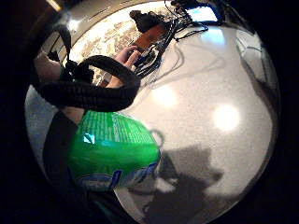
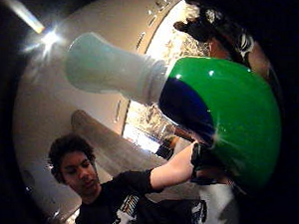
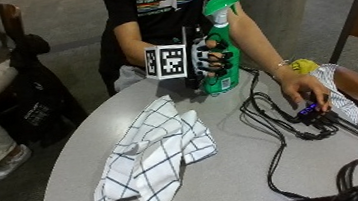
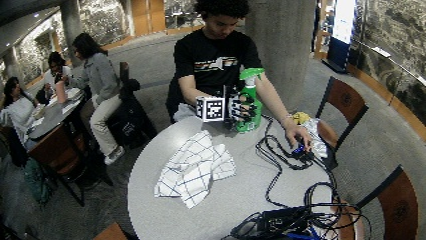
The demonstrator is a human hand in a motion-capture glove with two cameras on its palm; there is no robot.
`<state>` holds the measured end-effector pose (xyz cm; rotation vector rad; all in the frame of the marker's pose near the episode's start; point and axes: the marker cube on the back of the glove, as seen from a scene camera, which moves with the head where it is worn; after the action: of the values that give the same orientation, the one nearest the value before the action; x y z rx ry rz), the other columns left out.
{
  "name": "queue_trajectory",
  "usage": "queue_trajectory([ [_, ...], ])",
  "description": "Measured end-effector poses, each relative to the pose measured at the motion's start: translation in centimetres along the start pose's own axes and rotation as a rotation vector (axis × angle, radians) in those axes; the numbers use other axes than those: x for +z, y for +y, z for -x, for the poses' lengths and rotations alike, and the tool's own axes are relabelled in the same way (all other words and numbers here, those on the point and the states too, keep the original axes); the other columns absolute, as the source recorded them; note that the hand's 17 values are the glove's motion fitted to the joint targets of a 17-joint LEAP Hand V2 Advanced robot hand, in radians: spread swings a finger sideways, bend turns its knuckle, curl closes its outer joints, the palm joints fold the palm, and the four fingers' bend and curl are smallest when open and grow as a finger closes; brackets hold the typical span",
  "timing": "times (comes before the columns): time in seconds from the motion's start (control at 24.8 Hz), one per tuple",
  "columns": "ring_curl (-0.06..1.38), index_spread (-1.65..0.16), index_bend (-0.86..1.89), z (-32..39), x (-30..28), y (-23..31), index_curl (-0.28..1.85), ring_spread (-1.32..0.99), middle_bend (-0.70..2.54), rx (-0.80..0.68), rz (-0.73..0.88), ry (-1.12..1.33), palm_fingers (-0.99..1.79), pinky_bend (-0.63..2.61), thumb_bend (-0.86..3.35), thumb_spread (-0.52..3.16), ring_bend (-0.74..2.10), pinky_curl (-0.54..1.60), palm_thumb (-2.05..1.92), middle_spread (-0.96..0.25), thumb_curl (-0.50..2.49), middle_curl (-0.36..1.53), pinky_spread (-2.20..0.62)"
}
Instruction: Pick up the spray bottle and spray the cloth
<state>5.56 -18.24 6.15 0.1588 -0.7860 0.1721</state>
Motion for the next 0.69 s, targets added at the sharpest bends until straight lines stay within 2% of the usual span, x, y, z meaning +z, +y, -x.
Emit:
queue_trajectory([
  [0.24, 0.38, -0.21, 0.16, 2.4, -4.7, 0.4, 0.31, -0.08, 0.33, -0.055, -0.153, 0.080, 1.07, 0.57, -0.02, 0.73, 0.58, 0.28, 0.94, -0.05, 0.48, 0.42, 0.05],
  [0.48, 0.38, -0.19, 0.13, 4.4, -13.6, 3.2, 0.32, -0.08, 0.31, -0.064, -0.259, 0.253, 1.10, 0.55, -0.03, 0.71, 0.56, 0.29, 0.93, -0.05, 0.50, 0.42, 0.03],
  [0.69, 0.39, -0.18, 0.13, 5.0, -20.0, 5.6, 0.33, -0.08, 0.30, 0.059, -0.379, 0.384, 1.13, 0.54, -0.03, 0.69, 0.55, 0.29, 0.93, -0.04, 0.52, 0.43, 0.01],
])
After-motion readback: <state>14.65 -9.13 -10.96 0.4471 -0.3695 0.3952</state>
